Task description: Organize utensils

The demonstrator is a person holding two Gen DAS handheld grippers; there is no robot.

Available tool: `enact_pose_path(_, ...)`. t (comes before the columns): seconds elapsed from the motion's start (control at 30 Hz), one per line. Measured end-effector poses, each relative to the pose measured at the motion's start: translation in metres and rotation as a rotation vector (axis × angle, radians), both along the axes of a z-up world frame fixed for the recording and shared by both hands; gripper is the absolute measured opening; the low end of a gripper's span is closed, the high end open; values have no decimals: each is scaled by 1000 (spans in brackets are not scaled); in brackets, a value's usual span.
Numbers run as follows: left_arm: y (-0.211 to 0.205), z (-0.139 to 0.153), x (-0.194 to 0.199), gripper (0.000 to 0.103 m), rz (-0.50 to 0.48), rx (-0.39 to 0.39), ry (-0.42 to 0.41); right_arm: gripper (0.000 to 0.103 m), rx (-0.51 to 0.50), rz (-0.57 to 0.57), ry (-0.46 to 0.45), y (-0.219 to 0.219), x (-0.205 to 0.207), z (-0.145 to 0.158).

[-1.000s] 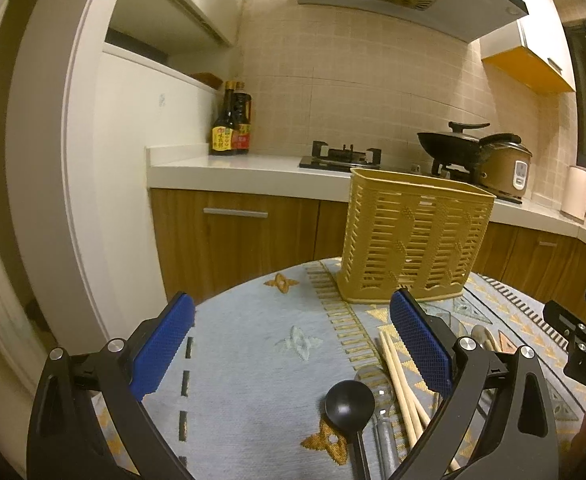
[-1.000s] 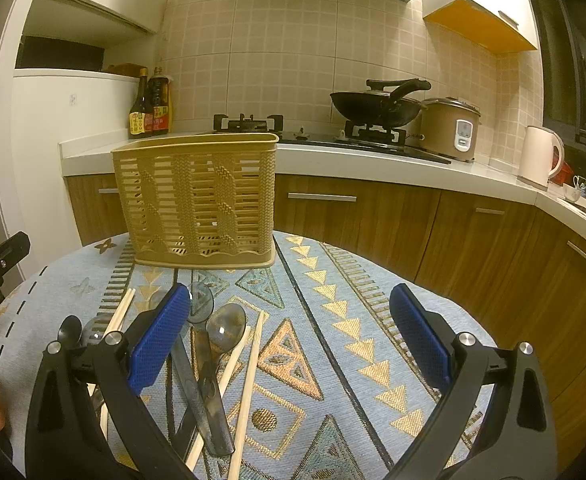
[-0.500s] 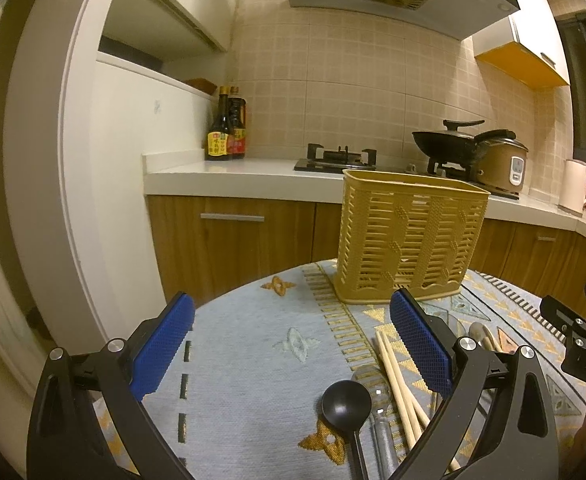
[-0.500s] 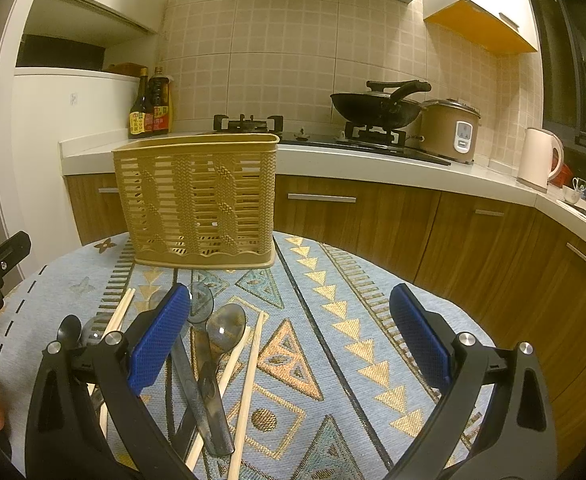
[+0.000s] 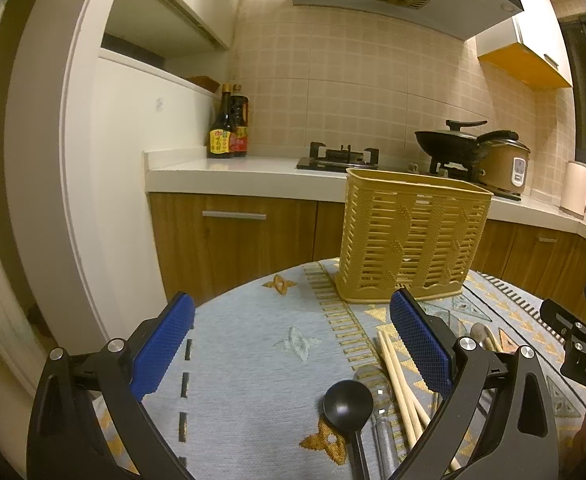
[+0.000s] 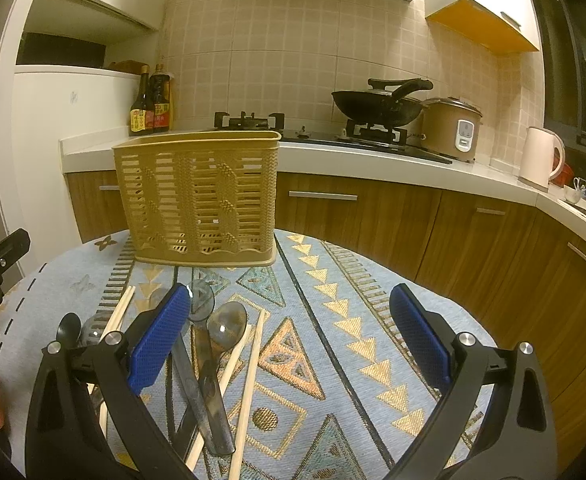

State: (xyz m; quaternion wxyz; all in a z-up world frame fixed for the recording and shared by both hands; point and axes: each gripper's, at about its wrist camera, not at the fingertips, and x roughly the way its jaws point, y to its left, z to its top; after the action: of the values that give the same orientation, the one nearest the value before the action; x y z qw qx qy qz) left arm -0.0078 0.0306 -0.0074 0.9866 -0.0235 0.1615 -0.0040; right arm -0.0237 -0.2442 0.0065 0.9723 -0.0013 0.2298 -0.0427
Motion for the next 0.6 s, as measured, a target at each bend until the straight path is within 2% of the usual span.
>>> enact_pose_path(0.07,4,0,2,95,-11,-21,16,95,2,-3,-3,-1,0,0)
enact_pose_path(0.13,16,1,12,95,-40,-56,82,95,1,-38,5,-4,1,0)
enact_pose_path(0.17,23,1,20,94,-87,-79,138,95,3,-53,22,-5,4,-1)
enact_pose_path(0.23,35,1,33,86,-175,-122,250,95,34,-55,77,-10,11,-1)
enact_pose_path(0.37,35,-9,49,79,-279,-115,458,95,65,-52,149,-17,19,10)
enact_pose_path(0.5,22,-32,52,65,-354,-158,639,85,57,-13,209,-22,24,23)
enact_pose_path(0.57,13,-42,50,60,-366,-152,688,81,54,4,256,-25,29,27)
enact_pose_path(0.6,7,-46,49,55,-369,-139,707,77,63,16,284,-27,32,27)
